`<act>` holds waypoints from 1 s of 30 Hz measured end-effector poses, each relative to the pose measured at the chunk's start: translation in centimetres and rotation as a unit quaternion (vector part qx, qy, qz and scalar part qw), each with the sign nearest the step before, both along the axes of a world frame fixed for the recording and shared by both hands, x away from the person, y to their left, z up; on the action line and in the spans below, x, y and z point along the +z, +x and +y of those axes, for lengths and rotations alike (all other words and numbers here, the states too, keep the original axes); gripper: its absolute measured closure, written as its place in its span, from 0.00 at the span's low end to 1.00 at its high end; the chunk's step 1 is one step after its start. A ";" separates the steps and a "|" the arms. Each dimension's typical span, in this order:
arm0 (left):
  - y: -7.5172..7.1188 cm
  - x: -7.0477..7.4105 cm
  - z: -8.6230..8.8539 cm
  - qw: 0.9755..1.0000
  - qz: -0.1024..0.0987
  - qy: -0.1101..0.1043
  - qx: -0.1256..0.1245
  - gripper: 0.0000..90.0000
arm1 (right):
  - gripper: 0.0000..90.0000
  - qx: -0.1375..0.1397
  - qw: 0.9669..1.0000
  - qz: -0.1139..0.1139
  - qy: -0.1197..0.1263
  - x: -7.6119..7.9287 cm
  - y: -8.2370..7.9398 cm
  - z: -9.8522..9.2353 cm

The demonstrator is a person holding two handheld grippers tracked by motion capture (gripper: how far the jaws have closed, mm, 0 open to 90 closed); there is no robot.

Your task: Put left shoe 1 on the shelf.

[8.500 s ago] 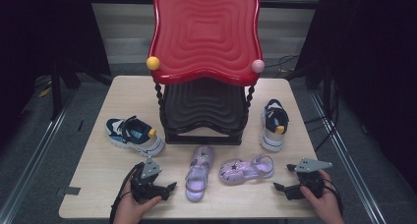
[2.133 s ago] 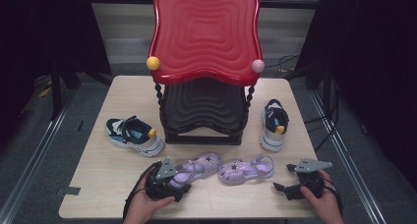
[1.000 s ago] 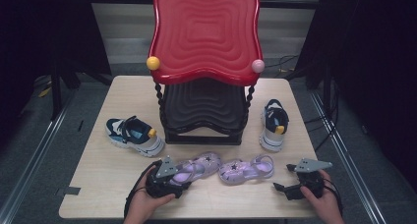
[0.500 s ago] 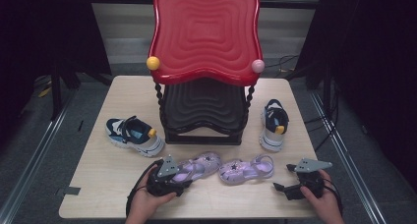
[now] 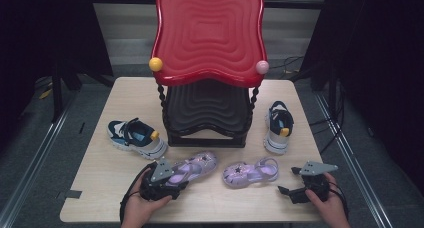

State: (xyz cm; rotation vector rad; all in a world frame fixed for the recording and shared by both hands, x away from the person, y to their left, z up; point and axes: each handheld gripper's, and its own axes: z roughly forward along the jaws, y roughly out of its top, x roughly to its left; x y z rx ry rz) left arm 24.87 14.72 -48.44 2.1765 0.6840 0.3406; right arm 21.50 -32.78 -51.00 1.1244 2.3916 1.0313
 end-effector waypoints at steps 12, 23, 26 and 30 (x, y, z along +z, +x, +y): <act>-0.1 3.1 0.2 0.999 -0.009 -0.020 0.034 0.42 | 0.13 0.000 1.000 0.000 0.000 0.0 0.0 0.0; 0.1 6.3 0.3 0.997 -0.015 -0.033 0.067 0.42 | 0.13 0.001 1.000 -0.001 0.000 0.0 0.0 0.0; 0.4 6.6 0.2 0.996 -0.014 -0.040 0.073 0.42 | 0.13 0.000 1.000 0.000 0.000 0.0 0.0 0.0; 0.7 6.9 -0.1 0.995 -0.014 -0.037 0.089 0.42 | 0.13 0.001 1.000 -0.001 0.000 0.0 0.0 0.0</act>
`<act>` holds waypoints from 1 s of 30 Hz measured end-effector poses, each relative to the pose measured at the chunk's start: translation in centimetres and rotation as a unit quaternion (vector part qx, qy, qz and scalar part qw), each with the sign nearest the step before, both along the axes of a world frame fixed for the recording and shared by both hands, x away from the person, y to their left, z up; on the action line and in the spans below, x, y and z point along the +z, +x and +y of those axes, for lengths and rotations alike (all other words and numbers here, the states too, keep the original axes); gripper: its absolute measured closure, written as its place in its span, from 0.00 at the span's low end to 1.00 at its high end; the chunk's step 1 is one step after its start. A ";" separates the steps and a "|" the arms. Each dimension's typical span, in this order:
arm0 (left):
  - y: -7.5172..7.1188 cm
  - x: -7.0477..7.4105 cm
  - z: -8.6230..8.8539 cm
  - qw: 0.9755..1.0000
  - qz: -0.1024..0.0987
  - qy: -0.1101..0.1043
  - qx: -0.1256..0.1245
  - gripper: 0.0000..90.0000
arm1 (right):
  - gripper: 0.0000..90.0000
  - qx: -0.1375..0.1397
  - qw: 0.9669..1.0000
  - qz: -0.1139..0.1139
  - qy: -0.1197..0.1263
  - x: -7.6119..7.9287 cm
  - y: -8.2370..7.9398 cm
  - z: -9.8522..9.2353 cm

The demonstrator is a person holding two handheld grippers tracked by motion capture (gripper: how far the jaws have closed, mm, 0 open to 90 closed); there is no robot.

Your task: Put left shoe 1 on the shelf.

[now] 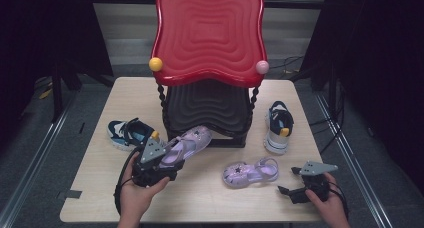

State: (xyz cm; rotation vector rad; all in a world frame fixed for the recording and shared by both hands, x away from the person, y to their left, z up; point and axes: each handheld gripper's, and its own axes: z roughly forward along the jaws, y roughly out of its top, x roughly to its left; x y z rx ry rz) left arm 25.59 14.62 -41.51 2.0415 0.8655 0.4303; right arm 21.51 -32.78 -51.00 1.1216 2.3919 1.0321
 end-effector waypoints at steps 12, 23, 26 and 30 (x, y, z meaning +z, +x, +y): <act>0.9 0.8 -0.8 0.999 -0.023 0.008 0.046 0.42 | 0.13 -0.001 1.000 0.000 0.000 0.0 0.0 0.0; 1.2 1.1 -1.8 0.996 -0.049 -0.016 0.076 0.42 | 0.13 0.000 1.000 0.000 0.000 0.0 0.0 0.0; 1.5 1.1 -2.1 0.995 -0.058 -0.012 0.081 0.42 | 0.13 -0.001 1.000 0.001 0.000 0.0 0.0 0.0; 2.0 0.7 -2.4 0.994 -0.058 -0.016 0.090 0.42 | 0.13 -0.001 1.000 0.001 0.000 0.0 0.0 0.0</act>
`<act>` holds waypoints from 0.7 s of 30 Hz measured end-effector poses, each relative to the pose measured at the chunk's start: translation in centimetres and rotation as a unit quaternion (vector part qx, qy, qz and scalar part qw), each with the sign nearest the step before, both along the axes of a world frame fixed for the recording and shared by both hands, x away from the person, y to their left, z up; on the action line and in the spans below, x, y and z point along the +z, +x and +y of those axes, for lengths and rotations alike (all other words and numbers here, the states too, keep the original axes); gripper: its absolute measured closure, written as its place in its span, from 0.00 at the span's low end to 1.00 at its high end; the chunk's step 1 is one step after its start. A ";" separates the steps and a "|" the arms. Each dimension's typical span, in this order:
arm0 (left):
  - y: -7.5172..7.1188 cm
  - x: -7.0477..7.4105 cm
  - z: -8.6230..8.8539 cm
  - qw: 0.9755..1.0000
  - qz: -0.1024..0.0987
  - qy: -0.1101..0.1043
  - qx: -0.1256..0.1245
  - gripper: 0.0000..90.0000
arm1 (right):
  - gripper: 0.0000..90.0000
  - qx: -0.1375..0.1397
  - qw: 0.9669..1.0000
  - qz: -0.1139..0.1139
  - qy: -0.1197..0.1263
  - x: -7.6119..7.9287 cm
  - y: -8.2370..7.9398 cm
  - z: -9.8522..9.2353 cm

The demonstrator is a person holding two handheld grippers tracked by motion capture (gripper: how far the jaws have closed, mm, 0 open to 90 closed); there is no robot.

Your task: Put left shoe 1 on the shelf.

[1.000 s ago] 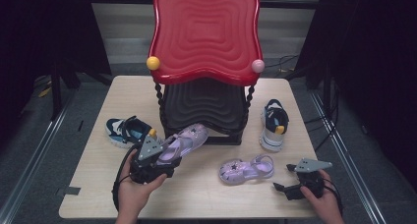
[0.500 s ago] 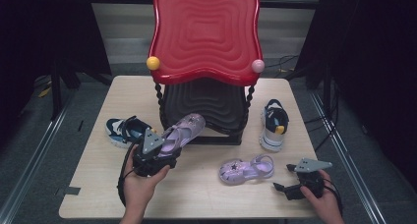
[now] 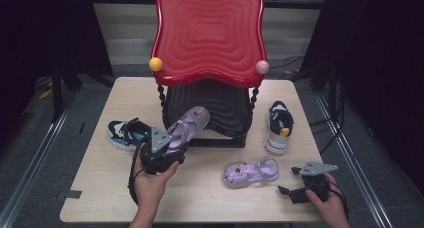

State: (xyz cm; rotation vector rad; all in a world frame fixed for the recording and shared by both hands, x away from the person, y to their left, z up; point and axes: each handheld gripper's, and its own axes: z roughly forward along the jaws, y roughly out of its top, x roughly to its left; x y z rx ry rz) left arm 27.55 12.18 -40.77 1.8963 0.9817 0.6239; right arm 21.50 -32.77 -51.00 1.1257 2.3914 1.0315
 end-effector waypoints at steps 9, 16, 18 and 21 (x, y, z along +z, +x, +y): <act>0.7 -0.3 -0.4 1.000 -0.007 -0.008 0.022 0.42 | 0.12 0.000 1.000 0.000 0.000 0.0 0.0 0.0; 1.0 -0.4 -1.0 0.999 -0.020 -0.015 0.046 0.42 | 0.13 0.000 1.000 0.000 0.000 0.0 0.0 0.0; 1.4 -0.5 -1.2 0.998 -0.027 -0.013 0.057 0.42 | 0.13 0.001 1.000 0.000 0.000 0.0 0.0 0.0; 1.8 -0.6 -1.2 0.997 -0.029 -0.017 0.068 0.42 | 0.13 0.001 1.000 -0.001 0.000 0.0 0.0 0.0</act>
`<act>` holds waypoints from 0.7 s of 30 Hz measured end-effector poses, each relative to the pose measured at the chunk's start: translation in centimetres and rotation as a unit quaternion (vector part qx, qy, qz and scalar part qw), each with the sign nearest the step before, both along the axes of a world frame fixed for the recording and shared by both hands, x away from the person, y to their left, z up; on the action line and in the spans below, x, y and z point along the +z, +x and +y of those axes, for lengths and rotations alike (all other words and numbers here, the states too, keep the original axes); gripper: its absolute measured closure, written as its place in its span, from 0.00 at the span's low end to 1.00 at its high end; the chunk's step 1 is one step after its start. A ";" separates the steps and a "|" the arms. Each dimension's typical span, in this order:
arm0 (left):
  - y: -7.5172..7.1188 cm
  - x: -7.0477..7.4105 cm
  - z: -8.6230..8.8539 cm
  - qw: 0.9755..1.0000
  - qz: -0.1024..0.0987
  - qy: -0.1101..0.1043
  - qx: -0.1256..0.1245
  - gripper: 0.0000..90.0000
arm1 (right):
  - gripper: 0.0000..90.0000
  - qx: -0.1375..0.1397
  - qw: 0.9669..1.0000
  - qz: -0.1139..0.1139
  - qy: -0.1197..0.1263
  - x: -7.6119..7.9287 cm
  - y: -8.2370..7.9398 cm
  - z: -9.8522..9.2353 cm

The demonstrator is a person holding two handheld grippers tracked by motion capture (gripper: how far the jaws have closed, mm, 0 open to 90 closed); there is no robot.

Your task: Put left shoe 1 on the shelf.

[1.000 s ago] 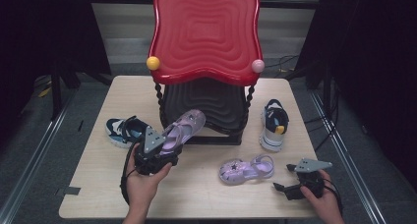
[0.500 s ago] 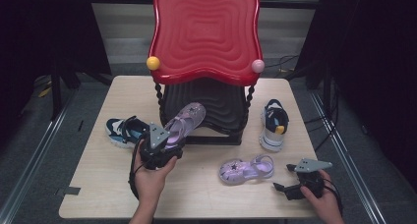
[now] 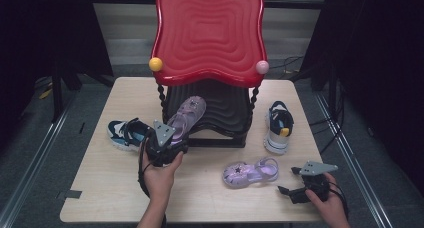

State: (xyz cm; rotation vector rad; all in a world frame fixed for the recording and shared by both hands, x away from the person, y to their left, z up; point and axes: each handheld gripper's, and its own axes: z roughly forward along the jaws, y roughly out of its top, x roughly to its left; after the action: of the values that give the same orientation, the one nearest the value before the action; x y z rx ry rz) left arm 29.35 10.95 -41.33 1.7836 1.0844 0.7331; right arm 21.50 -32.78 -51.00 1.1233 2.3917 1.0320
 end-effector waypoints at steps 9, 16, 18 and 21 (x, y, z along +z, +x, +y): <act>0.5 0.1 -0.8 1.000 -0.014 -0.011 0.012 0.42 | 0.13 0.000 1.000 0.000 0.000 0.0 0.0 0.0; 1.1 0.1 -1.9 0.999 -0.025 -0.022 0.018 0.42 | 0.13 0.000 1.000 0.000 0.000 0.0 0.0 0.0; 1.3 0.1 -2.2 0.999 -0.032 -0.017 0.023 0.42 | 0.13 0.000 1.000 0.000 0.000 0.0 0.0 0.0; 1.6 0.1 -2.5 0.999 -0.036 -0.022 0.029 0.42 | 0.12 0.000 1.000 0.000 0.000 0.0 0.0 0.0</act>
State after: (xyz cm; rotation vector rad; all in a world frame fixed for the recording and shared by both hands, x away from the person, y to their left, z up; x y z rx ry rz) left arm 31.00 8.46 -41.27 1.6826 1.0998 0.7970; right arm 21.51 -32.79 -51.00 1.1232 2.3918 1.0331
